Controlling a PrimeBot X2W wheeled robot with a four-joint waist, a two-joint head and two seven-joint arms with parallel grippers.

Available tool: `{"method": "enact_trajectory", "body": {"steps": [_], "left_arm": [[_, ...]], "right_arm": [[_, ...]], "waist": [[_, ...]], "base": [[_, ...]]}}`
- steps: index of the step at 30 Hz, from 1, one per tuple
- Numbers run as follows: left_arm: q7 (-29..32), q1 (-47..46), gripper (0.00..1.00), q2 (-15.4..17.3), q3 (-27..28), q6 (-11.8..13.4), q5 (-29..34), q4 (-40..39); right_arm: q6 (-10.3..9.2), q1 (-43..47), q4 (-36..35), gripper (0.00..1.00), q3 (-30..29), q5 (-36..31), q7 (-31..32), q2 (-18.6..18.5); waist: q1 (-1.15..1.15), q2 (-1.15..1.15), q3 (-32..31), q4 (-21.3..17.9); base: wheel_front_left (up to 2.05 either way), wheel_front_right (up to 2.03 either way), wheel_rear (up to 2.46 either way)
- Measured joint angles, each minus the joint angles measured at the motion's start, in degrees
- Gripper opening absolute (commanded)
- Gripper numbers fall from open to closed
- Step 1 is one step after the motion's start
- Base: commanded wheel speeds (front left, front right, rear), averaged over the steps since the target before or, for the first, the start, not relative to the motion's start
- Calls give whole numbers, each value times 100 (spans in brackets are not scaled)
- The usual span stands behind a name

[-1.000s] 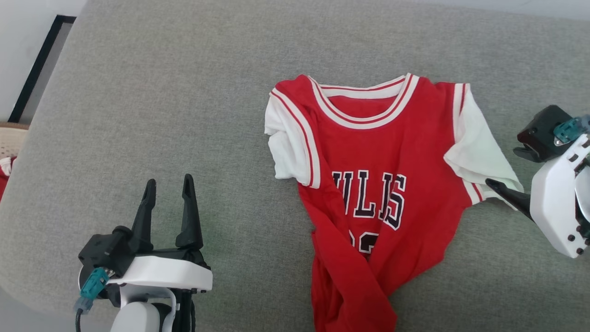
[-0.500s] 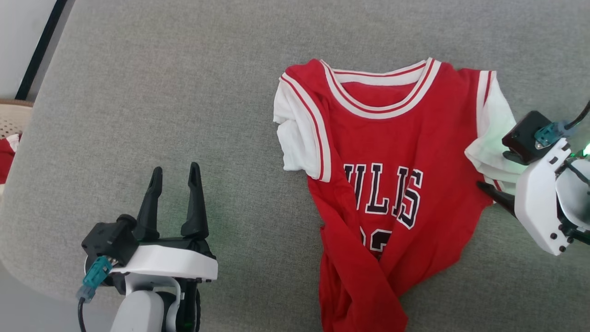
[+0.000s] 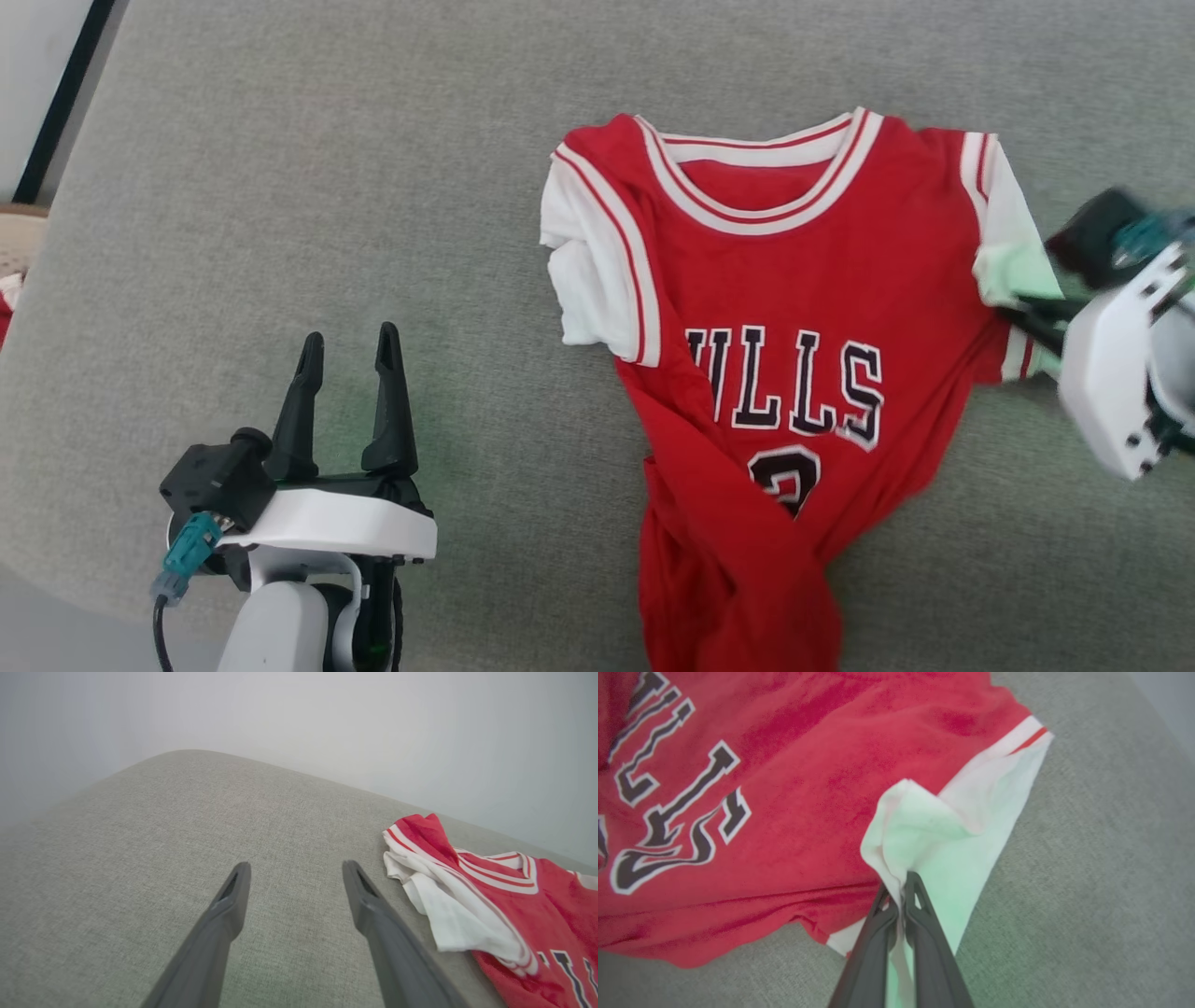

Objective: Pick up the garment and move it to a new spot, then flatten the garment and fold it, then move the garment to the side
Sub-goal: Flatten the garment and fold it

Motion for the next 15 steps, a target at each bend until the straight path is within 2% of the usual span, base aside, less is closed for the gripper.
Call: {"method": "enact_trajectory", "body": {"steps": [7,9,12,15], "left_arm": [[0,1,100,1,76,-45,84,-7],[1,-1,100,-2,82,-71,114,-10],[1,-4,100,-1,93,-94,125,-13],[0,-14,100,-1,100,-138,163,-5]], "right_arm": [[0,287,331,0,-736,255,-302,212],[0,402,595,0,-1167,301,-408,364],[-1,671,1126,0,-2001,460,-621,797],[0,842,1590,0,-2675,323,-849,1211]], "waist": [[0,0,-67,-187],[0,0,-68,-232],[0,0,-61,-275],[0,0,-35,-316]], "base": [[0,0,0],[0,0,0],[0,0,0],[0,0,0]]}}
